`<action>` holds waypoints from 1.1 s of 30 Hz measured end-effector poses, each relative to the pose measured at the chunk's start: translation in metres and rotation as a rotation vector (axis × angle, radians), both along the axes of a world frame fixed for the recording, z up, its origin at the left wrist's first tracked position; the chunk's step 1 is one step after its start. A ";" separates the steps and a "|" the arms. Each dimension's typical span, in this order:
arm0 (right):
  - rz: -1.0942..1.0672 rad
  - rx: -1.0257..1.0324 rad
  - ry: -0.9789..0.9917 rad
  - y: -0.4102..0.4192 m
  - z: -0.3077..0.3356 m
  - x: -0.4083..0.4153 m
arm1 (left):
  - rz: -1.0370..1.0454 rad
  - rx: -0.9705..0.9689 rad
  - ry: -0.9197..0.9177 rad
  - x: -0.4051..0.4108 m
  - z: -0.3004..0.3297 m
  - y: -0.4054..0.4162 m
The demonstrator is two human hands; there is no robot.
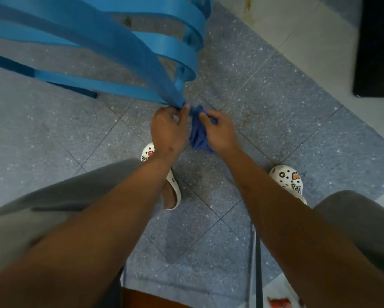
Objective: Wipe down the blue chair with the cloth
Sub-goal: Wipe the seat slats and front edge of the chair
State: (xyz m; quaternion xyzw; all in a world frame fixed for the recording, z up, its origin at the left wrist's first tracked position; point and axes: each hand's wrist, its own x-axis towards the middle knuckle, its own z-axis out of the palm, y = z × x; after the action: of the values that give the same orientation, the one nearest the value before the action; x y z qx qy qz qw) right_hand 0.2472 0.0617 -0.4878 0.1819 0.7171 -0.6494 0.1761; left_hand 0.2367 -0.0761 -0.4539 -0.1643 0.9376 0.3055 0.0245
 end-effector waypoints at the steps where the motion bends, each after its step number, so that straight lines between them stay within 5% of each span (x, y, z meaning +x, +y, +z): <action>1: -0.021 -0.048 -0.008 -0.009 -0.005 -0.003 | -0.005 -0.003 -0.001 0.001 -0.003 -0.001; 9: -0.182 -0.068 -0.152 -0.034 -0.051 -0.037 | -0.014 -0.030 0.089 -0.001 -0.013 -0.006; 17: -0.231 -0.175 -0.007 -0.055 -0.037 -0.001 | 0.063 -0.030 0.059 0.002 -0.008 -0.010; 24: -0.431 -0.166 -0.240 -0.051 -0.066 -0.016 | 0.042 -0.018 0.039 0.000 -0.011 -0.005; 33: -0.466 -0.280 -0.074 -0.071 -0.050 0.010 | 0.087 -0.018 0.006 -0.004 -0.026 0.008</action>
State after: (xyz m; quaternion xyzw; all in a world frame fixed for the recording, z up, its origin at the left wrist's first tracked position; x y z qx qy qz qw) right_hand 0.2570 -0.0094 -0.5381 0.3393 0.5521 -0.7583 0.0713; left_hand 0.2330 -0.0677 -0.4796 -0.2040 0.9324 0.2981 0.0071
